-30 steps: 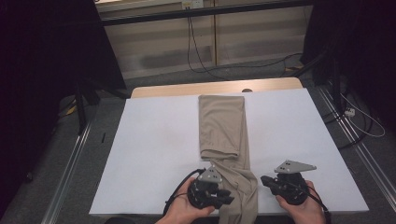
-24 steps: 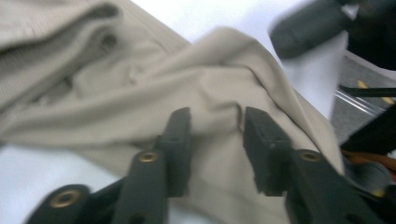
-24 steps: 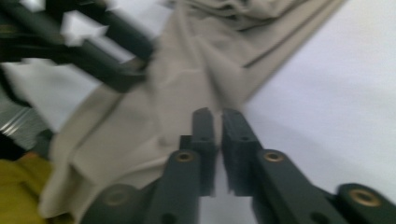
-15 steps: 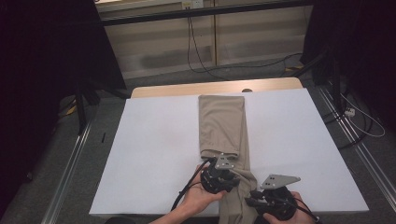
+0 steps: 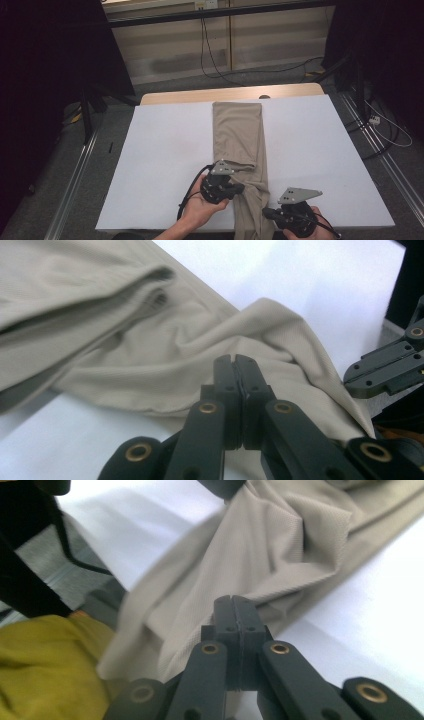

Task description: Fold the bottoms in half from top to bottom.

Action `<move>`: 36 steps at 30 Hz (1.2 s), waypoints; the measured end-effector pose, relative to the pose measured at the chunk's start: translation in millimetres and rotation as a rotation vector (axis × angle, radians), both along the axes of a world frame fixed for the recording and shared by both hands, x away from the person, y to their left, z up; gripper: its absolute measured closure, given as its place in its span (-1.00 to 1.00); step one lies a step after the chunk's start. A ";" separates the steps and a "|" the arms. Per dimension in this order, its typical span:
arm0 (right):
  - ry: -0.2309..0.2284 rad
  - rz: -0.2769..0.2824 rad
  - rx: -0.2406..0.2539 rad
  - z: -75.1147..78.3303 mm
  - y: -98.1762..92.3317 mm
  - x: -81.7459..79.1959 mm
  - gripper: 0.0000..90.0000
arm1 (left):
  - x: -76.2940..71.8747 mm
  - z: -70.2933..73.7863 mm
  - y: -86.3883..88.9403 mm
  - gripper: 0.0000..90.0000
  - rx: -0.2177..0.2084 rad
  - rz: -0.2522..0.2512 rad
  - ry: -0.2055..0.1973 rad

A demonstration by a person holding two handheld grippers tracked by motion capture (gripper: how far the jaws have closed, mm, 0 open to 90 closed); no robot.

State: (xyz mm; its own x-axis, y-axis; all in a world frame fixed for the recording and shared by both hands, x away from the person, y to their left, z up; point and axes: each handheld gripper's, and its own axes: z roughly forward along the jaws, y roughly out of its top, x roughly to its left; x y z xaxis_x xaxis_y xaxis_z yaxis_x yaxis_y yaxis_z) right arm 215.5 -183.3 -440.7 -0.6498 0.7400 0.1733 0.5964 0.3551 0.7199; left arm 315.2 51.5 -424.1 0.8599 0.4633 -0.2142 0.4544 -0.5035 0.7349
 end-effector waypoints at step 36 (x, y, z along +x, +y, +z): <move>0.019 -0.126 -0.093 -10.3 -30.9 4.0 0.92 | 25.4 -5.1 -25.1 0.34 0.031 0.086 -0.050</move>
